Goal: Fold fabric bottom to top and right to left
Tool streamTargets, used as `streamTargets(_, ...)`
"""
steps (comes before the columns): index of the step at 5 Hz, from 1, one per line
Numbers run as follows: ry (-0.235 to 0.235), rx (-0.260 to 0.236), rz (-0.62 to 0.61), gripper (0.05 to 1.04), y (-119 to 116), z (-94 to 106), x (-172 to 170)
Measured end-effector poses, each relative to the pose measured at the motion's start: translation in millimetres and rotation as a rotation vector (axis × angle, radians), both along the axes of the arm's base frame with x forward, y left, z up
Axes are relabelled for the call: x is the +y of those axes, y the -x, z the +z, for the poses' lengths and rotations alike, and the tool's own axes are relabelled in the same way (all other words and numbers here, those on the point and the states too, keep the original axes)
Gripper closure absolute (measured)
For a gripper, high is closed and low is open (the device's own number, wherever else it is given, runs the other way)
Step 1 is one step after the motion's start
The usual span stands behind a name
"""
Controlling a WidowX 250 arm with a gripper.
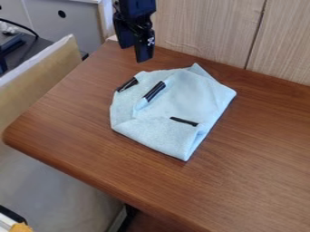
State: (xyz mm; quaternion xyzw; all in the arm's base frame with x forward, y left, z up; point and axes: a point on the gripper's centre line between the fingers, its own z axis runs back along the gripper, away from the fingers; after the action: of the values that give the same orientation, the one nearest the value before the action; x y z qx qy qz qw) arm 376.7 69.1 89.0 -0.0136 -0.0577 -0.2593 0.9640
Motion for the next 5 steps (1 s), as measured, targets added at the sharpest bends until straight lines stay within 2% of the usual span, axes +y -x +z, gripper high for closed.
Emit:
streamTargets(1,0.010,0.030,-0.003,0.083,2.4,-12.5,-1.2)
streamTargets(2,0.038,0.088,-0.093,0.083,21.2,-38.2,-20.6)
streamTargets(3,0.036,0.081,-0.158,0.083,28.2,-40.7,-42.3)
streamTargets(5,0.055,0.048,-0.419,0.083,45.9,-54.9,-85.8)
